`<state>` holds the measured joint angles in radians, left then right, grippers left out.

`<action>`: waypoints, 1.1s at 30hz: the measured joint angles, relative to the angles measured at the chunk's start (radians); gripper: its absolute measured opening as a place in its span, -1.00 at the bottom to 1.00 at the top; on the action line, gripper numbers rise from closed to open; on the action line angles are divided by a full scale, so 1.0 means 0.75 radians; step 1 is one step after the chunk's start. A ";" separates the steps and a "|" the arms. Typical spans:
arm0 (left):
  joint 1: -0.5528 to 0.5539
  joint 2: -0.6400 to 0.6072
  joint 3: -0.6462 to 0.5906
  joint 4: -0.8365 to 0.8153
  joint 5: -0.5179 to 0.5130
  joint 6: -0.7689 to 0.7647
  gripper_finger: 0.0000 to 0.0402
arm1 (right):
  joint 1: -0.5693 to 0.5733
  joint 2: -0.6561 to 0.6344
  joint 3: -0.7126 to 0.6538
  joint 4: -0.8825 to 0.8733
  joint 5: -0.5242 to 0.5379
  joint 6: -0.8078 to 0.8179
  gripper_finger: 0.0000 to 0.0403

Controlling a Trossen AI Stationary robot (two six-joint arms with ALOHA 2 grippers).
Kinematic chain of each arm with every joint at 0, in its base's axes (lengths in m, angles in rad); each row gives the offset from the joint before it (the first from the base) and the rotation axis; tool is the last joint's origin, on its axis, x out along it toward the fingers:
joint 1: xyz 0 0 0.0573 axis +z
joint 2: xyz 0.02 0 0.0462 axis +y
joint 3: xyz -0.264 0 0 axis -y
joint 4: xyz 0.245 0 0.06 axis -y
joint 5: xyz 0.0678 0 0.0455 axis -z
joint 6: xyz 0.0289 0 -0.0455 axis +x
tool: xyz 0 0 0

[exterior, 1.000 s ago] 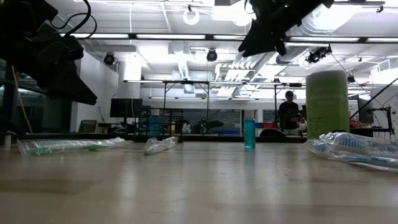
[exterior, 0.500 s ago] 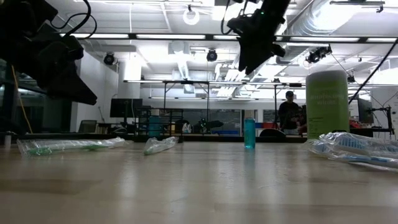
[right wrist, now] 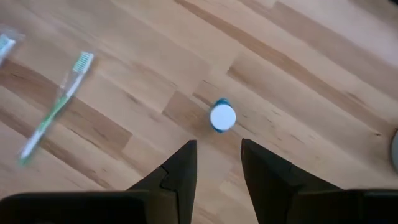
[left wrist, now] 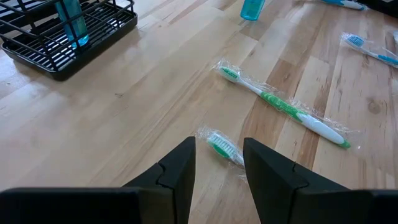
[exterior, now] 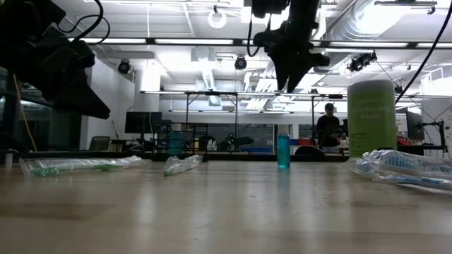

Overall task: Pick & Place toothbrushing station
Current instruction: Put the blue mouthwash bottle into the wire organizer

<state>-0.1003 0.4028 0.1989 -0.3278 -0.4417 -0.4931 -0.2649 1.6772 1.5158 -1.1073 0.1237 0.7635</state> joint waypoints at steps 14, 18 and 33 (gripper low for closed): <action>0.000 0.000 0.000 0.000 0.000 0.000 -0.35 | -0.130 0.103 0.002 0.068 -0.273 -0.013 -0.42; 0.000 0.000 0.000 0.000 0.000 0.000 -0.35 | -0.168 0.158 0.029 0.057 -0.336 -0.054 -0.42; 0.000 0.000 0.000 0.000 0.000 0.000 -0.35 | -0.177 0.170 0.120 -0.135 -0.138 -0.044 -0.42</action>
<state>-0.1004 0.4026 0.1989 -0.3276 -0.4416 -0.4931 -0.3973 1.8046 1.6058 -1.2088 0.0198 0.7307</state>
